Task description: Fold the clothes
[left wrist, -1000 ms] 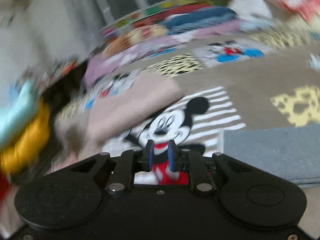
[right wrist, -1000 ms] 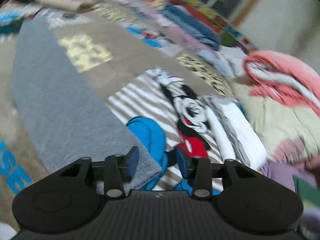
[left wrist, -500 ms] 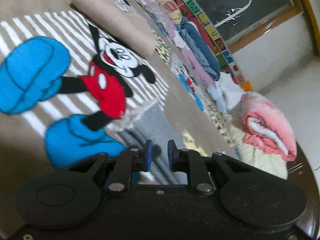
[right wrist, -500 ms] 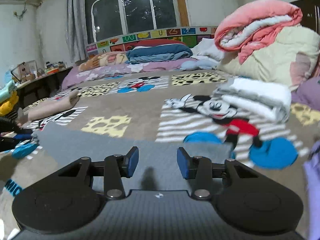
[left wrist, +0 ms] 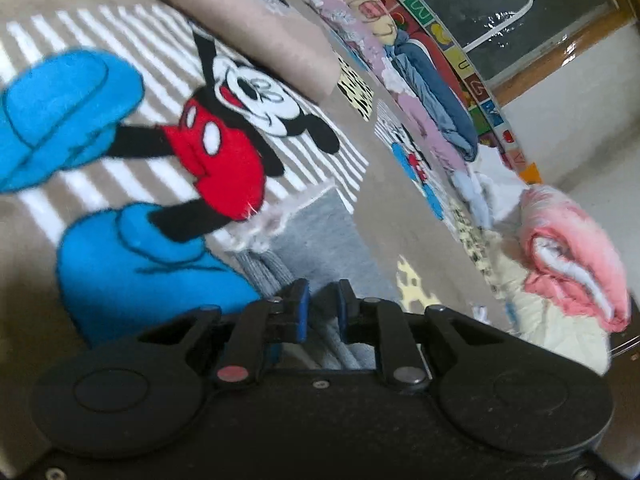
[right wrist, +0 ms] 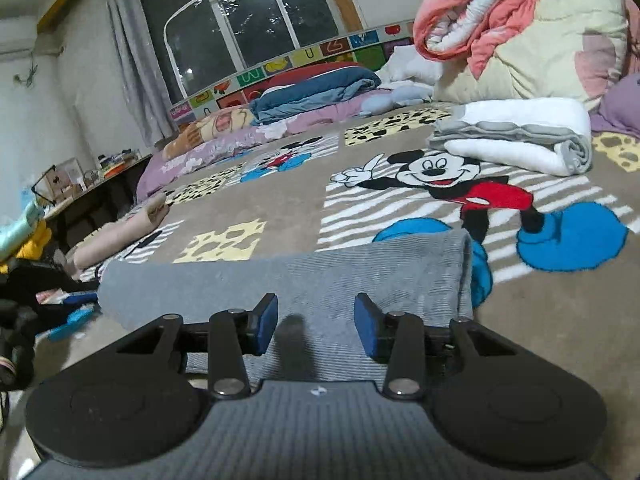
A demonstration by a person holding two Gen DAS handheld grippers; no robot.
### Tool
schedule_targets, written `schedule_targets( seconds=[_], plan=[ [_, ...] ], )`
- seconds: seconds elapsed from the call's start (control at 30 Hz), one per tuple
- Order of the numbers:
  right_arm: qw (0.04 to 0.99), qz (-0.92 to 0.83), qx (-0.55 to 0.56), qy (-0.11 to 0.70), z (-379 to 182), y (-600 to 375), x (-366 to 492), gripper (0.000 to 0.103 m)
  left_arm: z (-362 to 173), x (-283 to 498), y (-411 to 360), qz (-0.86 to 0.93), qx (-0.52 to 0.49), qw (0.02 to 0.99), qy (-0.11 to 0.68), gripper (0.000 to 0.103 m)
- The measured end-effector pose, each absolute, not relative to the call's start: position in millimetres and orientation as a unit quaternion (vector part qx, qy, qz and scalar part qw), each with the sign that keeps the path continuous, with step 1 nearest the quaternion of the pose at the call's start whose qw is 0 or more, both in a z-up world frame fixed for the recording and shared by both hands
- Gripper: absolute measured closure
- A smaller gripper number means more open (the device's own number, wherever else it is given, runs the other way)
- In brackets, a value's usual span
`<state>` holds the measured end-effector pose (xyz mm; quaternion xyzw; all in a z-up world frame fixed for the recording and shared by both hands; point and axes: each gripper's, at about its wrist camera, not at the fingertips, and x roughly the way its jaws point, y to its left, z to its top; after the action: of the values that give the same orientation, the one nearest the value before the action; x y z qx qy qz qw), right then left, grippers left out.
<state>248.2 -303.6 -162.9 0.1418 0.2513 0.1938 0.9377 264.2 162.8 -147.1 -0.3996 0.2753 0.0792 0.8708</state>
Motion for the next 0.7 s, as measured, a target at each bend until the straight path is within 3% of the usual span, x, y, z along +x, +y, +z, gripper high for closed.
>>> schedule_targets(
  seconds=[0.17, 0.33, 0.4, 0.43, 0.47, 0.53, 0.7],
  plan=[
    [0.938, 0.195, 0.138, 0.251, -164.4, -302.5, 248.6, 0.061, -121.5, 249.0, 152.8, 0.122, -0.308, 0.913, 0.239, 0.103],
    [0.94, 0.194, 0.137, 0.245, -163.6, -302.8, 247.4, 0.06, -105.1, 265.5, 106.9, 0.017, -0.171, 0.954, 0.245, 0.103],
    [0.941, 0.194, 0.138, 0.239, -161.9, -303.2, 245.6, 0.059, -113.3, 276.0, 87.0, -0.035, -0.131, 0.956, 0.261, 0.098],
    [0.942, 0.195, 0.14, 0.236, -161.6, -304.5, 245.4, 0.058, -125.0, 280.9, 78.9, -0.043, -0.107, 0.954, 0.275, 0.086],
    [0.941, 0.193, 0.145, 0.237, -162.2, -306.2, 245.8, 0.058, -139.3, 287.3, 71.4, -0.024, -0.063, 0.953, 0.295, 0.084],
    [0.938, 0.191, 0.153, 0.245, -164.3, -308.7, 249.4, 0.058, -154.6, 289.3, 64.7, 0.007, -0.01, 0.956, 0.294, 0.085],
    [0.936, 0.201, 0.154, 0.243, -163.7, -309.3, 248.8, 0.058, -125.9, 269.4, 27.2, -0.038, 0.021, 0.969, 0.242, 0.086]
  ],
)
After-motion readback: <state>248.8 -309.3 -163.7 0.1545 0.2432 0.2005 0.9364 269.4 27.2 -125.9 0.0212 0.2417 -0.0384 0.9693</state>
